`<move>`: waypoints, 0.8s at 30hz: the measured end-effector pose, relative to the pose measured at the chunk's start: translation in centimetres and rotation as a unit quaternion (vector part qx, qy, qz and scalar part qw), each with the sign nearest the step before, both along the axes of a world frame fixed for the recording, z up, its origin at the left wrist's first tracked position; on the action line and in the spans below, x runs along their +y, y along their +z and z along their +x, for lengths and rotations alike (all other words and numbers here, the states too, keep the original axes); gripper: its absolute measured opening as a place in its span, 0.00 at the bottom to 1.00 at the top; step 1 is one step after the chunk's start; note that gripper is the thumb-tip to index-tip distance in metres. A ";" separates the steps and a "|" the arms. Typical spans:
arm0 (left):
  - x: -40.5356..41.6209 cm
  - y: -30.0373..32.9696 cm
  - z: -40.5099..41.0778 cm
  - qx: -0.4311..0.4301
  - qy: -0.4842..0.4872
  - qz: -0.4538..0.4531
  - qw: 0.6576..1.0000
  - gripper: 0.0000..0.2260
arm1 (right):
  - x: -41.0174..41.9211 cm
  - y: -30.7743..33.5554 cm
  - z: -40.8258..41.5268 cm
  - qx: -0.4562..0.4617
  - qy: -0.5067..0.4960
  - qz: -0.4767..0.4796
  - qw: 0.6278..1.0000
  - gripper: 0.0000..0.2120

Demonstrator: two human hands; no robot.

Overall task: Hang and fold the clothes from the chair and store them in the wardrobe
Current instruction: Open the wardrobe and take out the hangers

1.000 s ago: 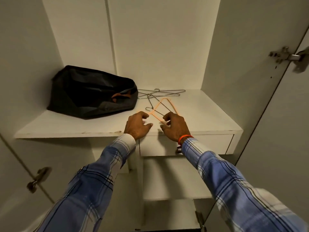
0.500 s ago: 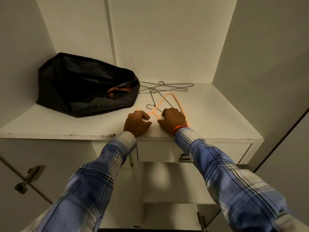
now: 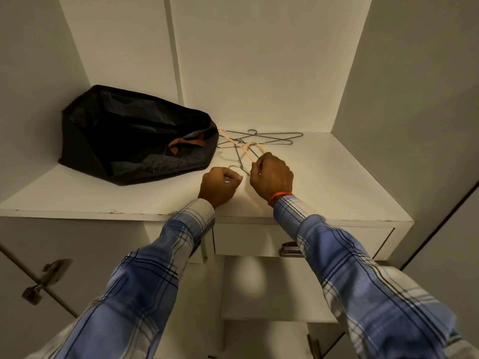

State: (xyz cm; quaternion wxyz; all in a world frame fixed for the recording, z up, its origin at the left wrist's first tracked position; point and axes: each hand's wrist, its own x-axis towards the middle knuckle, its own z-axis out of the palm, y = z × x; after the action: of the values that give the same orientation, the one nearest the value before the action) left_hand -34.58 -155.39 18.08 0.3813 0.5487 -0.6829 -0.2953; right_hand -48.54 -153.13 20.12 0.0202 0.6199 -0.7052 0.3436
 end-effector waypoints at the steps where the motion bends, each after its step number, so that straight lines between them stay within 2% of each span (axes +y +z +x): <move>1: 0.0 0.8 -0.4 0.062 -0.014 0.020 0.998 0.11 | 0.0 0.5 0.2 -0.042 -0.001 -0.029 0.999 0.12; 4: 0.1 3.8 -1.4 0.221 -0.055 0.080 0.970 0.17 | 0.1 1.6 1.2 -0.132 0.016 -0.100 0.986 0.09; 6: -0.1 5.7 -1.9 0.284 -0.068 0.097 0.951 0.16 | 0.2 2.0 2.1 -0.163 0.039 -0.111 0.979 0.09; 11: -2.1 8.1 -1.6 0.316 -0.034 0.089 0.944 0.06 | -0.6 1.7 3.3 -0.260 0.103 -0.103 0.955 0.09; 14: -3.2 8.5 -1.3 0.310 -0.020 0.092 0.946 0.07 | -2.0 1.0 2.2 -0.306 0.095 -0.058 0.946 0.12; 16: -3.9 8.7 -1.2 0.310 -0.005 0.091 0.946 0.06 | -3.2 0.5 0.5 -0.240 0.068 0.008 0.968 0.09; 18: -4.5 8.8 -1.2 0.312 0.012 0.091 0.946 0.07 | -4.4 -0.1 -1.2 -0.115 0.047 0.087 0.988 0.09; 20: -4.9 9.0 -1.4 0.316 0.023 0.090 0.944 0.08 | -5.4 -0.6 -2.3 -0.015 0.050 0.141 0.989 0.14; 24: -5.4 9.2 -1.9 0.317 0.040 0.098 0.942 0.10 | -7.1 -1.5 -2.7 0.101 0.068 0.180 0.976 0.21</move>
State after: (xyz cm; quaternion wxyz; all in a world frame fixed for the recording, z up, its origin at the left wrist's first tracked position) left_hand -36.48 -160.81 27.26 0.5339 0.4880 -0.4718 -0.5042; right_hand -51.21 -160.19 18.60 -0.0444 0.6910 -0.7063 0.1471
